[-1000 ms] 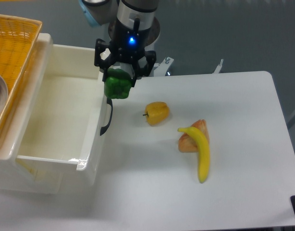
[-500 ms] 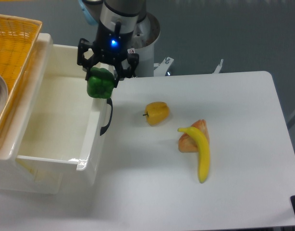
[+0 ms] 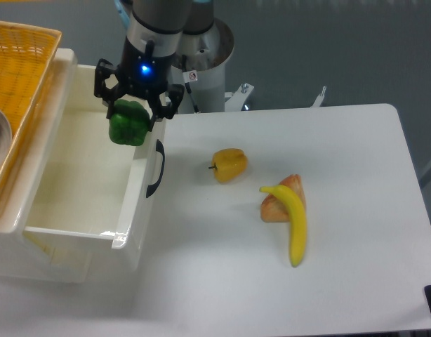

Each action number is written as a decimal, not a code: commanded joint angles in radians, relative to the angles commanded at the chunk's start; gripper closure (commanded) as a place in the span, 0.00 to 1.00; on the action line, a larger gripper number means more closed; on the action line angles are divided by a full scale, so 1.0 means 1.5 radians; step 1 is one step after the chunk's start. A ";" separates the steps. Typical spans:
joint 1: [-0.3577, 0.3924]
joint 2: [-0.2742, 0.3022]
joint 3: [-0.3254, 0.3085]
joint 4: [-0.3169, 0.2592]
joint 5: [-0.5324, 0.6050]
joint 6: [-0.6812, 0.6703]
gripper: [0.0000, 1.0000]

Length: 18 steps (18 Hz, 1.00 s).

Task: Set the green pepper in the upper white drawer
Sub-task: 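Carry the green pepper over the open white drawer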

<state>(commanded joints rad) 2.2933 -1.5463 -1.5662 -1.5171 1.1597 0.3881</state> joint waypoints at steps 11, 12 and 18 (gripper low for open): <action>-0.017 -0.029 -0.001 0.004 0.000 0.002 0.35; -0.021 -0.029 -0.002 0.005 0.000 0.004 0.35; -0.027 -0.036 -0.002 0.007 0.001 0.004 0.32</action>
<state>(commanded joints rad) 2.2534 -1.5999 -1.5692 -1.5064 1.1612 0.3942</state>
